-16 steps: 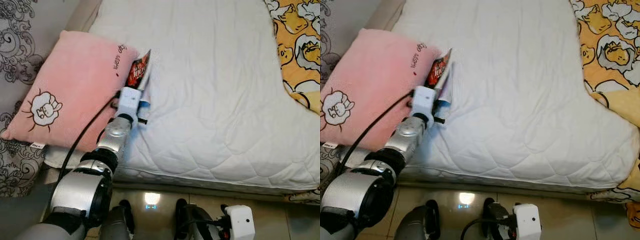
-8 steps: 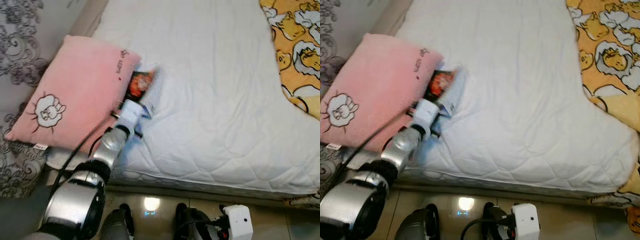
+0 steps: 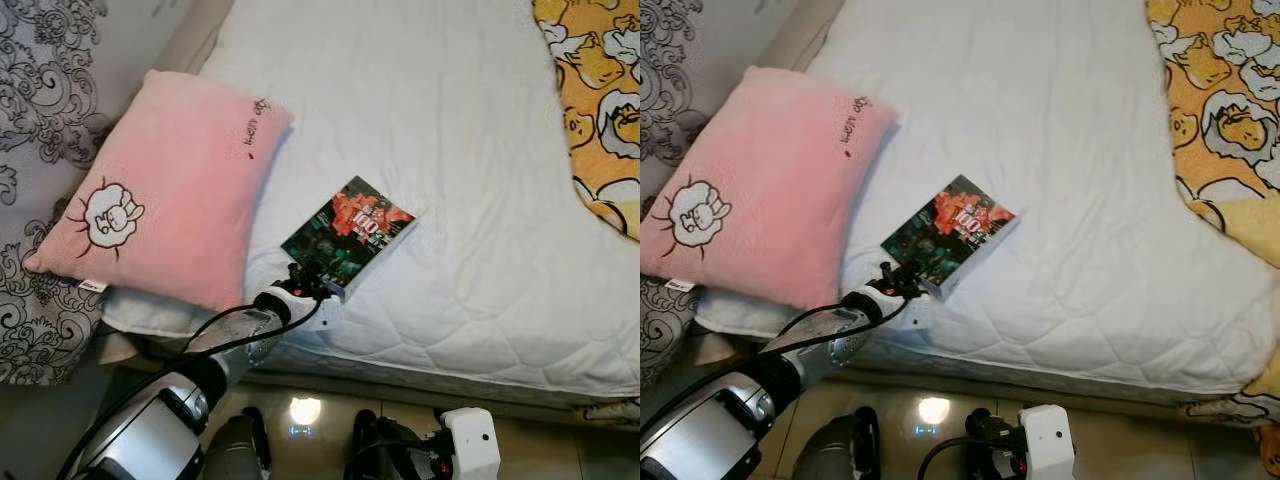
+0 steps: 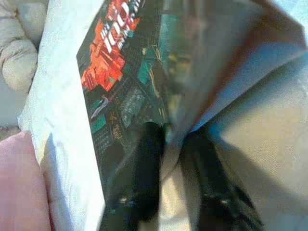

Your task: Clean up the room

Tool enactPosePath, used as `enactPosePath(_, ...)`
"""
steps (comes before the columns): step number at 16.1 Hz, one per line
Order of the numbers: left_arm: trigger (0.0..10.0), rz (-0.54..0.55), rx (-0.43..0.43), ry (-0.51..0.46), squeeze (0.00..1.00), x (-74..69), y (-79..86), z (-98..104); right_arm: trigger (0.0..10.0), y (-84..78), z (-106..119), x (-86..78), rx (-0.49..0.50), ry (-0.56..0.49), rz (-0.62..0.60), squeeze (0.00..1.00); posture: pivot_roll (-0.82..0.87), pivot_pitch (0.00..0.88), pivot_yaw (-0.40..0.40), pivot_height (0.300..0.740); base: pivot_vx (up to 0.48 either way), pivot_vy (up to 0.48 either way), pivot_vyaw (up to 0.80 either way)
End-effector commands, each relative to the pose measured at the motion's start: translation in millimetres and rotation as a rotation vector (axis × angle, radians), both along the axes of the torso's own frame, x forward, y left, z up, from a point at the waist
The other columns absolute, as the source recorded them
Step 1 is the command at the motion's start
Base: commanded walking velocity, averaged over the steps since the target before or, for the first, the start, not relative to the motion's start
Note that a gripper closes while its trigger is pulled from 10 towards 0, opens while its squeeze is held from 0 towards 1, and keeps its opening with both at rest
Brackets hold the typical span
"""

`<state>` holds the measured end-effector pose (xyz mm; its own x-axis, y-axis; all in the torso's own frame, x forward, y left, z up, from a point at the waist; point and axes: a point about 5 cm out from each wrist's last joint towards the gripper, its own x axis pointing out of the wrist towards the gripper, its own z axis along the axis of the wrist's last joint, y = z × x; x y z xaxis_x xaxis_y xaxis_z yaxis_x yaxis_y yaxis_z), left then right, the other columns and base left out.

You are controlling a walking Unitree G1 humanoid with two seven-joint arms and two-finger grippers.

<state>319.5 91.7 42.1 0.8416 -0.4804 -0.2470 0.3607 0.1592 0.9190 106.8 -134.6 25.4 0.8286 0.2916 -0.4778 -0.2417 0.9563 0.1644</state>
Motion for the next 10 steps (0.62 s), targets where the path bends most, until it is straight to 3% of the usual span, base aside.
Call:
enactPosePath(1, 10.0, 0.112, -0.070, 0.003, 1.00, 4.3, 8.4, 2, 10.0, -2.0, -6, -6.9, -0.019, 0.035, 0.006, 0.00, -0.12, 0.216, -0.033, 0.732, 0.000, 0.000, 0.00)
enactPosePath(4, 10.0, 0.190, -0.178, -0.089, 1.00, 16.9, 5.9, 23, 10.0, -2.1, -8, -3.7, -0.020, 0.034, 0.008, 0.00, -0.11, 0.202, -0.029, 0.732, 0.000, 0.000, 0.00)
enactPosePath(5, 10.0, 0.240, -0.251, -0.113, 1.00, 21.9, 8.2, 31, 10.0, -2.0, -9, 2.1, -0.019, 0.020, 0.002, 0.00, -0.11, 0.184, -0.024, 0.732, 0.000, 0.000, 0.00)
enactPosePath(6, 10.0, 0.267, -0.284, -0.088, 1.00, 22.6, 10.6, 31, 10.0, -1.9, -9, 5.2, -0.017, 0.010, -0.003, 0.00, -0.10, 0.173, -0.022, 0.732, 0.000, 0.000, 0.00)
enactPosePath(7, 10.0, 0.356, -0.376, -0.004, 1.00, 24.4, 18.9, 27, 10.0, -2.8, -10, 17.2, -0.012, -0.012, -0.028, 0.00, -0.09, 0.134, -0.011, 0.732, 0.000, 0.000, 0.00)
enactPosePath(10, 10.0, 0.329, -0.375, 0.037, 1.00, 26.5, 18.8, 29, 10.0, -2.2, -11, 43.0, -0.010, -0.060, -0.042, 0.00, -0.07, 0.075, 0.007, 0.732, 0.000, 0.000, 0.00)
